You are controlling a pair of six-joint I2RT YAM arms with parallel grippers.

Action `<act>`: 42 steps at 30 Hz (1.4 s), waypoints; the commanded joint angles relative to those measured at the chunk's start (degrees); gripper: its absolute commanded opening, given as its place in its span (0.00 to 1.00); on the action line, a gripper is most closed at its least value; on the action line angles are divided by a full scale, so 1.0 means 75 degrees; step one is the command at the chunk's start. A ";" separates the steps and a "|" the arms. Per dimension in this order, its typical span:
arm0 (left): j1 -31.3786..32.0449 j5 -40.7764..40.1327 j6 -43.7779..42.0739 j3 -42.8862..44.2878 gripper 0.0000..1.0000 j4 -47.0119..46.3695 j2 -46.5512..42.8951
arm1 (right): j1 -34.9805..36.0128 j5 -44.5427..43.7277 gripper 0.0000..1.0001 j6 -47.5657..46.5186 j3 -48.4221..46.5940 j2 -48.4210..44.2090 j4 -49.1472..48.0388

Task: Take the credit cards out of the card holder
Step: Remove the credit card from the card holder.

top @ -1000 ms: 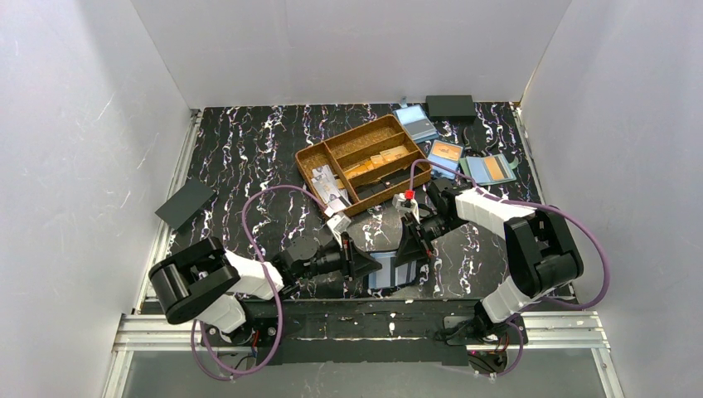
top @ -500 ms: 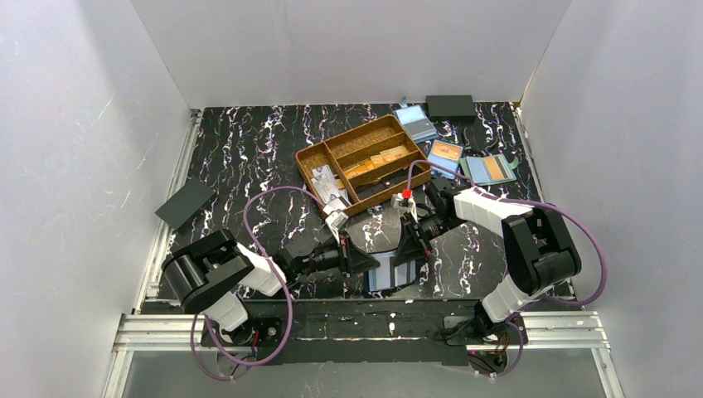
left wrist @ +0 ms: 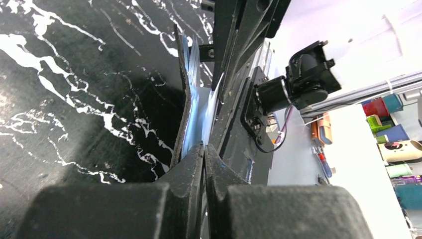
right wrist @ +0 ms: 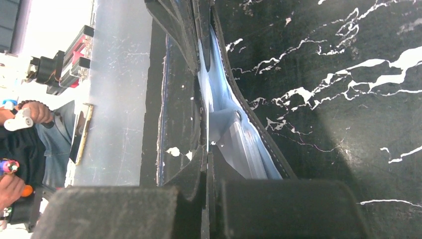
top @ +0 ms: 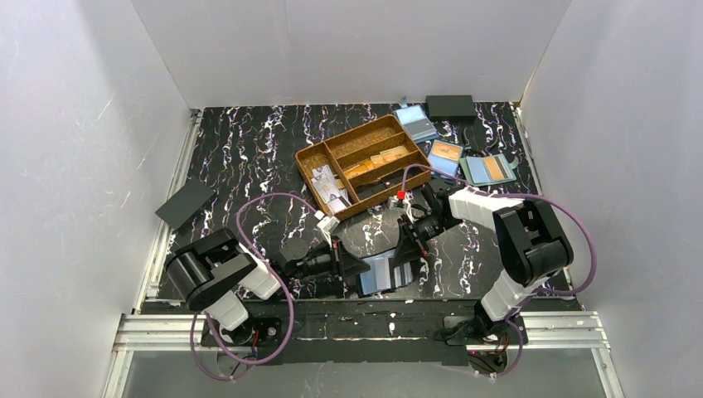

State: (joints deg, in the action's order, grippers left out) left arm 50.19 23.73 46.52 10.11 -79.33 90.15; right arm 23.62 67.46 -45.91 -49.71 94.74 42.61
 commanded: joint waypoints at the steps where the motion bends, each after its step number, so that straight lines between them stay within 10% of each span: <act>1: -0.0021 -0.0174 -0.0085 -0.0153 0.00 -0.0075 0.0215 | -0.0020 -0.0265 0.01 0.0334 -0.0092 0.0216 -0.0202; 14: -0.0071 -0.2156 0.0469 -0.0548 0.12 0.1043 -0.0043 | -0.0181 -0.1390 0.01 -0.0129 -0.0753 0.0257 0.0634; 22: -0.0071 -0.3346 0.0101 -0.0217 0.24 0.4831 -0.3708 | -0.0683 -0.0927 0.01 -0.1894 -0.1274 -0.0117 0.2301; 26: -0.0050 -0.4108 -0.0109 -0.0085 0.47 0.6954 -0.6350 | -0.1115 -0.0933 0.01 -0.2370 -0.1303 -0.0714 0.2544; 29: -0.0101 -0.4464 0.0698 -0.0461 0.96 0.7363 -0.8079 | -0.1333 -0.1138 0.01 -0.2394 -0.1419 -0.1293 0.2473; 33: -0.0187 -0.4308 0.2463 -0.0939 0.98 0.7446 -0.9555 | -0.1344 -0.1839 0.01 -0.2565 -0.2029 -0.2159 0.2459; 42: -0.0184 -0.3046 0.4676 0.0422 0.98 0.7461 -0.7831 | -0.1312 -0.2203 0.01 -0.4892 -0.2512 -0.3842 0.2358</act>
State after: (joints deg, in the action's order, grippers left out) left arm 48.86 -3.99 72.99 5.67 -24.18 23.27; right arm 13.52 51.62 -71.29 -67.51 69.73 59.90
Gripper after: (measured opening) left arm 0.982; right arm 0.031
